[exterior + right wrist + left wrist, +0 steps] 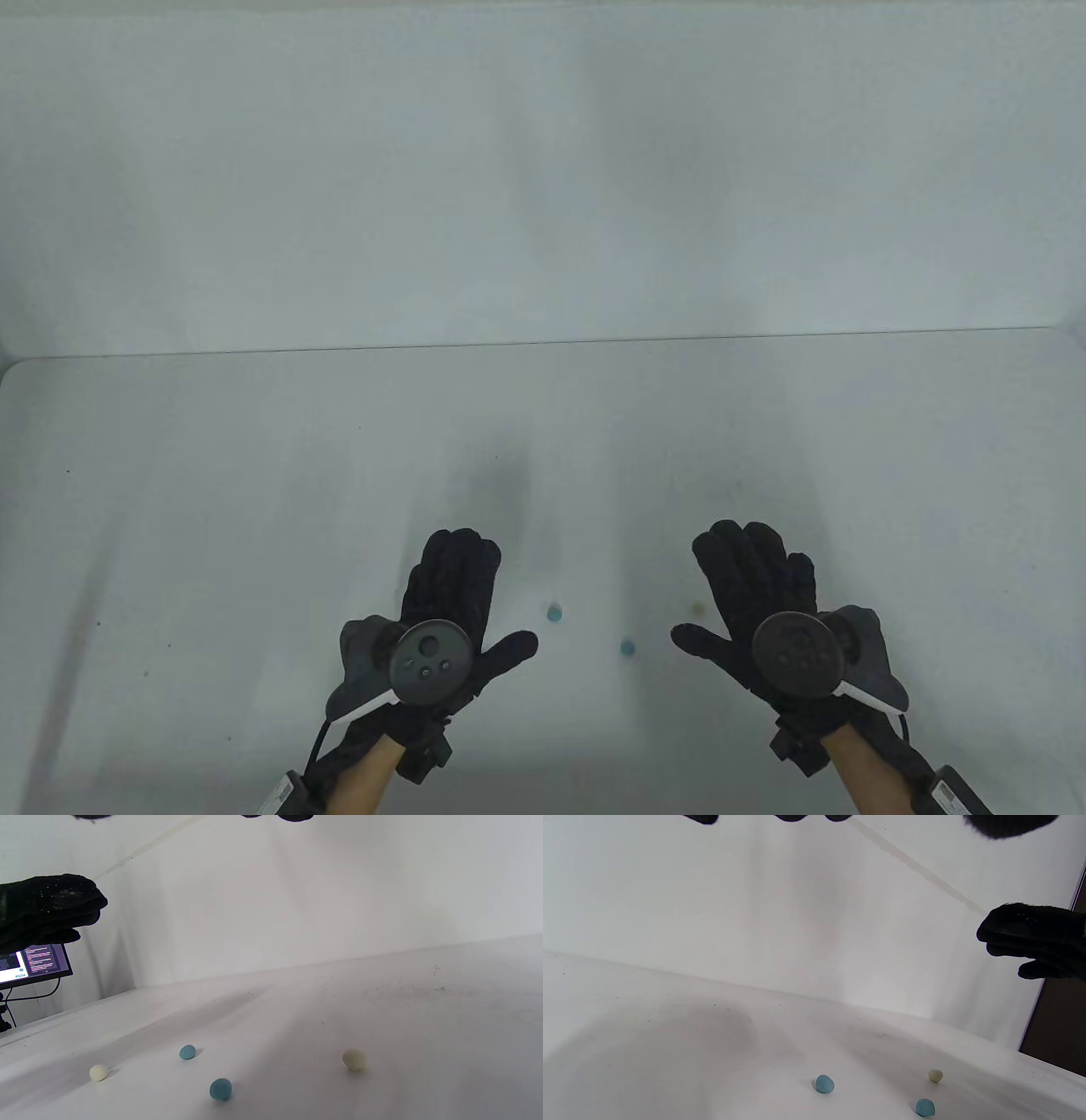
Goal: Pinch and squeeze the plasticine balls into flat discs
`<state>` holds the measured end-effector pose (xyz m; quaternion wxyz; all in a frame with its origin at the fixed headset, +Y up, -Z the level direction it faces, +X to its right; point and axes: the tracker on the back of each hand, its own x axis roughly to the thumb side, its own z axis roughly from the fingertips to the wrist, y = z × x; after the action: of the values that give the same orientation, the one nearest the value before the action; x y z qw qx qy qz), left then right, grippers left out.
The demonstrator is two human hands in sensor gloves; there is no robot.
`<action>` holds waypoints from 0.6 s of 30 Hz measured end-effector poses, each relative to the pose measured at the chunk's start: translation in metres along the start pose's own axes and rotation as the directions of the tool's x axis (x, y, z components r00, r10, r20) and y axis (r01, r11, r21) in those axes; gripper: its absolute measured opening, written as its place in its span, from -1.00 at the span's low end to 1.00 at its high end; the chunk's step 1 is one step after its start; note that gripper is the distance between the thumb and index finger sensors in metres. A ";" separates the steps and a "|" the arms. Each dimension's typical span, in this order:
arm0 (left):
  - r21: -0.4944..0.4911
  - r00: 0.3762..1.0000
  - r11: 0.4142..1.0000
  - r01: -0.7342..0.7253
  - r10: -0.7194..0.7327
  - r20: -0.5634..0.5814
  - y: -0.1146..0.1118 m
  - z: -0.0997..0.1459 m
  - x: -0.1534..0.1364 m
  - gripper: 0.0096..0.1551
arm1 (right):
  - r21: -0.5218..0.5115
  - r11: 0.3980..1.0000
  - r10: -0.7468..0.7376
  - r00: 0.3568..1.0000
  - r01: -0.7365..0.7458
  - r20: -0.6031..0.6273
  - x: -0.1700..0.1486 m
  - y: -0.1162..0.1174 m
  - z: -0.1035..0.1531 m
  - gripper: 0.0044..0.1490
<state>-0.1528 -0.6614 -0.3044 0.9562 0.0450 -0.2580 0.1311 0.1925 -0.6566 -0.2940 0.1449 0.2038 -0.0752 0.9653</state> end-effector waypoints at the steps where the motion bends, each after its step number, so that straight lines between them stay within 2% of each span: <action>1: 0.001 1.000 1.000 0.000 0.000 0.000 0.000 0.000 0.000 0.18 | 0.000 1.000 0.000 1.000 0.000 0.002 0.000 0.000 0.000 0.16; 18: -0.006 1.000 1.000 -0.006 0.006 -0.014 -0.003 -0.001 -0.001 0.15 | 0.019 1.000 0.018 1.000 -0.018 -0.001 0.000 0.002 0.000 0.15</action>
<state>-0.1526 -0.6640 -0.3055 0.9577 0.0404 -0.2517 0.1335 0.1919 -0.6581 -0.2939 0.1344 0.2041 -0.0680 0.9673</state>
